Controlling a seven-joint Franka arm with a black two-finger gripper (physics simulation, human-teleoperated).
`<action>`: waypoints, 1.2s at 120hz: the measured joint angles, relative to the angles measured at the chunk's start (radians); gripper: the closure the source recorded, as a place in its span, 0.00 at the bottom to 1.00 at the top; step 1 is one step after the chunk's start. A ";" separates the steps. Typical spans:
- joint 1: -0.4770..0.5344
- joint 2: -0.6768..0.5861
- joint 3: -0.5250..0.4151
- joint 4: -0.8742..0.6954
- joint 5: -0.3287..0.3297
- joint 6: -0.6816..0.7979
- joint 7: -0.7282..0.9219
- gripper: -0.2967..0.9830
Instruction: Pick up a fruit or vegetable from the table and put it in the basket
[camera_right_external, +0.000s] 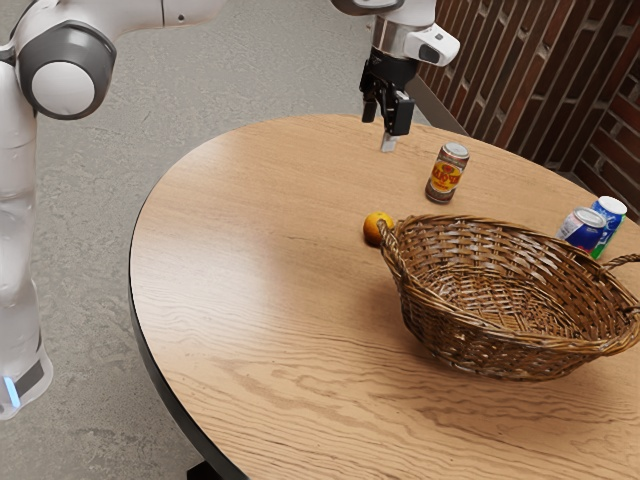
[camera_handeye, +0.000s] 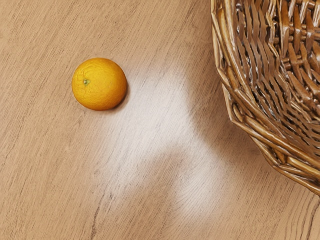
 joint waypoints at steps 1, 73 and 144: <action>0.000 0.000 0.000 0.000 0.000 0.000 0.000 0.23; -0.006 -0.005 0.084 0.064 0.002 -0.027 -0.004 0.23; 0.001 -0.155 0.410 -0.444 0.039 0.245 -0.031 0.23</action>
